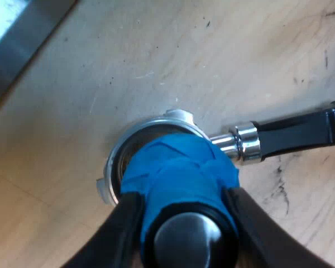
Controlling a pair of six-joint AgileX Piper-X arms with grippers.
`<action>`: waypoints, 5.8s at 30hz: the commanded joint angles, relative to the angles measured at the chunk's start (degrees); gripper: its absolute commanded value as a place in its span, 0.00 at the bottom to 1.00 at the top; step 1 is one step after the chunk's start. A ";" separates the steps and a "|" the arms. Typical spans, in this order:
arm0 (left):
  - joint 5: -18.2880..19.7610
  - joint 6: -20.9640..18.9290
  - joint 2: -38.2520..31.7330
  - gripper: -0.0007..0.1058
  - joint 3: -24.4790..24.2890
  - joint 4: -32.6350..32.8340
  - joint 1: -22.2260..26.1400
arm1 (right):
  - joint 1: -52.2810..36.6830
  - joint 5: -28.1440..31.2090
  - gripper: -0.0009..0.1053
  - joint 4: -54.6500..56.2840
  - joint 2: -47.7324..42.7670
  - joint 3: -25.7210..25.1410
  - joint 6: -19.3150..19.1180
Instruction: Grind coffee beans and then tamp
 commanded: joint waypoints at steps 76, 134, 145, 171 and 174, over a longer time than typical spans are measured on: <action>0.28 0.40 10.62 0.01 0.27 -4.65 -0.19 | -0.03 -0.60 0.65 -0.56 -0.45 -0.18 -0.26; -3.40 -1.82 12.25 0.01 0.27 -0.66 -8.47 | -0.03 -0.42 0.65 -0.56 -0.45 -0.18 1.01; -5.34 -1.81 10.95 0.01 0.10 -0.72 -8.47 | -0.03 -0.42 0.65 -0.56 -0.45 -0.18 1.01; -7.14 -1.97 -2.83 0.01 -5.06 0.68 -8.47 | -0.03 -0.42 0.65 -5.82 -0.45 -0.18 0.62; -7.14 -2.22 -3.38 0.01 -6.16 1.89 -8.47 | -0.03 -0.42 0.65 -6.13 -0.45 -0.18 0.62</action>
